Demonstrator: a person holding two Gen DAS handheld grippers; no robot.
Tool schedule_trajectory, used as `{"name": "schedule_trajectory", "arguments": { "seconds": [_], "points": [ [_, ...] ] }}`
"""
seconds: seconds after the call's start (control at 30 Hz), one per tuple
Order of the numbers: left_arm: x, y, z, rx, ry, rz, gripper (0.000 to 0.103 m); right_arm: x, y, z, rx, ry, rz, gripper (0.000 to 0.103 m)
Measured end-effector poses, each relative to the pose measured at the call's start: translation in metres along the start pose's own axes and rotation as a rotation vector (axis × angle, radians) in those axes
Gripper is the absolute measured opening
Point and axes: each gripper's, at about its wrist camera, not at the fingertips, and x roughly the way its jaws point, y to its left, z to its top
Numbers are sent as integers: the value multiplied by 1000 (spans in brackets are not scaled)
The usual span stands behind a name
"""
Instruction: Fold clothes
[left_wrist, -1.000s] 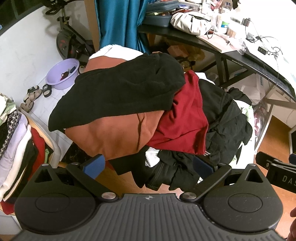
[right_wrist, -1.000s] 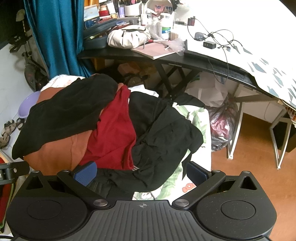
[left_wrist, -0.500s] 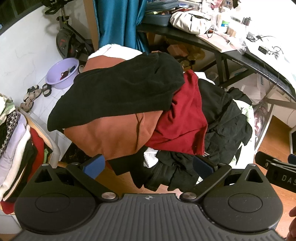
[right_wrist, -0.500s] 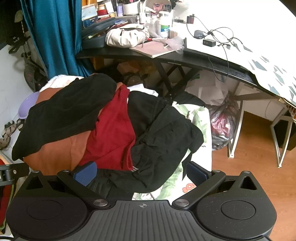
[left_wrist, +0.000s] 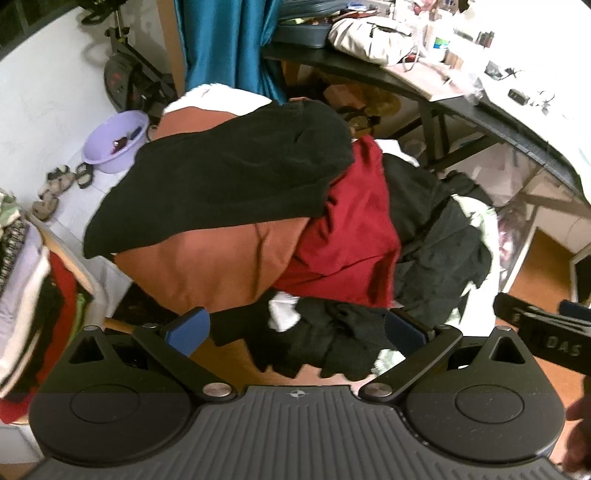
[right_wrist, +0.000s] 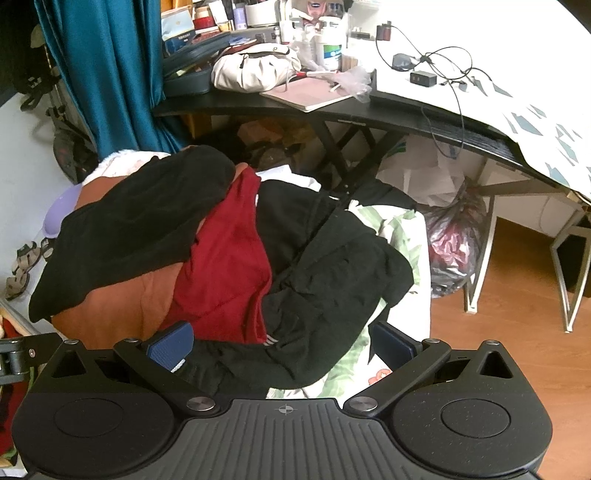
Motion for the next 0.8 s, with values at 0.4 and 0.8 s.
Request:
{"name": "schedule_trajectory", "arguments": {
  "seconds": [0.4,0.8],
  "points": [
    [-7,11,7,-175,-70,-61,103,3,-27,17,-37,-168,-13,102],
    [-6,70,16,-337,-191,63,103,56,-49,29,25,-131,-67,102]
  ]
}}
